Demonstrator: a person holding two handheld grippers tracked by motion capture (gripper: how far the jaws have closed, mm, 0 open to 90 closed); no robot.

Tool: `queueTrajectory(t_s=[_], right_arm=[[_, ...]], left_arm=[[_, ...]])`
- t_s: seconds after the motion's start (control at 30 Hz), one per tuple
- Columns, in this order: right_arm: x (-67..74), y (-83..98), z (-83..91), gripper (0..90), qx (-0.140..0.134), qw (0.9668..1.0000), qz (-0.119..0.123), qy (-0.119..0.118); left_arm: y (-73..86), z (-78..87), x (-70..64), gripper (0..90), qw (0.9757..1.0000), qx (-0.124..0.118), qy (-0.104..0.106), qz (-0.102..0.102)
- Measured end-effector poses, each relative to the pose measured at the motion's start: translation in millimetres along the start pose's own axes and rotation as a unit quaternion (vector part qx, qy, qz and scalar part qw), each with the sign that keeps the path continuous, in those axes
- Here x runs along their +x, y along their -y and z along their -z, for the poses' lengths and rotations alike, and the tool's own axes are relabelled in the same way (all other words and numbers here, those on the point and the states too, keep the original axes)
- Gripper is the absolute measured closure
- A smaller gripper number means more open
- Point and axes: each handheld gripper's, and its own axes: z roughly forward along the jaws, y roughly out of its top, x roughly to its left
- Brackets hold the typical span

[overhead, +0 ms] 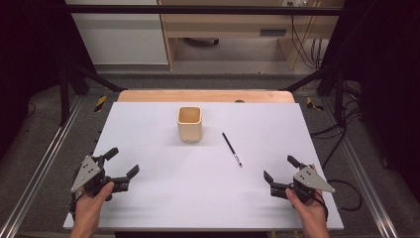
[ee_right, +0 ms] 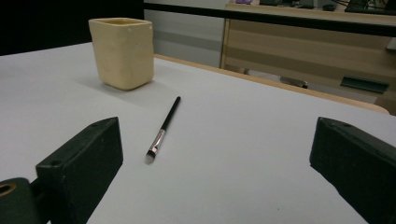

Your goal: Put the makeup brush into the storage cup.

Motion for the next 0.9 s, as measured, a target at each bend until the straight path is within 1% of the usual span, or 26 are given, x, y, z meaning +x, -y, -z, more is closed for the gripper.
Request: queueTrajectory(t_s=[0.1, 0.17, 0.23, 0.33, 0.37, 0.4, 0.43, 0.47, 0.5, 0.53, 0.57, 0.6, 0.63, 0.67, 0.73, 0.8, 0.83, 0.87, 0.9], right_arm=[[-0.5, 0.1, -0.1, 3.2, 0.000, 1.0000, -0.003, 0.003], [-0.5, -1.2, 0.6, 3.3, 0.001, 0.9999, -0.010, 0.006], [0.2, -2.4, 0.9, 3.5, 0.003, 0.9999, -0.011, 0.010], [4.9, -5.6, 1.2, 3.6, 0.030, 0.9994, -0.015, 0.014], [4.9, -5.6, 1.2, 3.6, 0.030, 0.9994, -0.015, 0.014], [7.7, -7.6, -0.7, 3.3, 0.048, 0.9987, -0.010, 0.013], [7.7, -7.6, -0.7, 3.3, 0.048, 0.9987, -0.010, 0.013], [8.8, -9.6, -1.9, 2.9, 0.058, 0.9982, -0.013, 0.011], [9.8, -15.1, -4.7, 4.1, 0.081, 0.9966, -0.003, 0.014], [9.8, -15.1, -4.7, 4.1, 0.081, 0.9966, -0.003, 0.014], [10.7, -18.7, -6.1, 4.2, 0.095, 0.9953, 0.005, 0.017], [11.8, -27.3, -11.0, 4.5, 0.107, 0.9941, 0.016, 0.007], [11.8, -27.3, -11.0, 4.5, 0.107, 0.9941, 0.016, 0.007], [13.2, -35.5, -16.9, 4.7, 0.122, 0.9922, 0.027, 0.006], [14.2, -38.3, -19.2, 5.2, 0.123, 0.9920, 0.029, 0.007], [16.6, -46.6, -25.3, 6.1, 0.136, 0.9902, 0.033, 0.005], [19.5, -55.0, -30.8, 6.3, 0.141, 0.9893, 0.037, 0.001], [19.5, -55.0, -30.8, 6.3, 0.141, 0.9893, 0.037, 0.001], [21.3, -63.4, -36.2, 7.0, 0.156, 0.9865, 0.049, 0.000]], left_arm=[[-0.4, 0.4, 0.0, 1.4, 1.0000, -0.002, -0.001, 0.002], [0.1, 0.8, -0.6, 1.4, 1.0000, 0.000, -0.001, 0.003], [-0.1, 1.8, -1.1, 1.4, 1.0000, 0.002, -0.001, -0.001], [0.1, 2.4, 0.1, 1.4, 1.0000, 0.000, -0.004, 0.002], [0.1, 2.4, 0.1, 1.4, 1.0000, 0.000, -0.004, 0.002], [1.2, 2.8, 0.5, 1.4, 1.0000, 0.003, -0.006, 0.001], [1.2, 2.8, 0.5, 1.4, 1.0000, 0.003, -0.006, 0.001], [1.4, 3.0, 0.4, 1.4, 1.0000, 0.003, -0.006, 0.002], [1.4, 2.8, 0.6, 1.4, 1.0000, 0.003, -0.004, 0.001], [1.4, 2.8, 0.6, 1.4, 1.0000, 0.003, -0.004, 0.001], [1.6, 2.2, 1.2, 1.4, 1.0000, 0.005, -0.004, 0.000], [2.2, 0.5, 1.4, 1.4, 1.0000, 0.005, -0.005, 0.001], [2.5, -0.2, 1.6, 1.4, 1.0000, 0.007, -0.006, 0.000], [3.0, -0.8, 1.5, 1.4, 0.9999, 0.009, -0.007, -0.002], [2.6, -0.7, 0.8, 1.4, 0.9999, 0.008, -0.007, -0.003], [1.5, 0.1, -1.0, 1.5, 0.9999, 0.007, -0.007, -0.008], [1.1, 0.5, -2.8, 1.4, 0.9999, 0.007, -0.005, -0.009], [1.1, 0.5, -2.8, 1.4, 0.9999, 0.007, -0.005, -0.009], [1.2, 0.3, -3.4, 1.4, 0.9999, 0.008, -0.004, -0.010]])
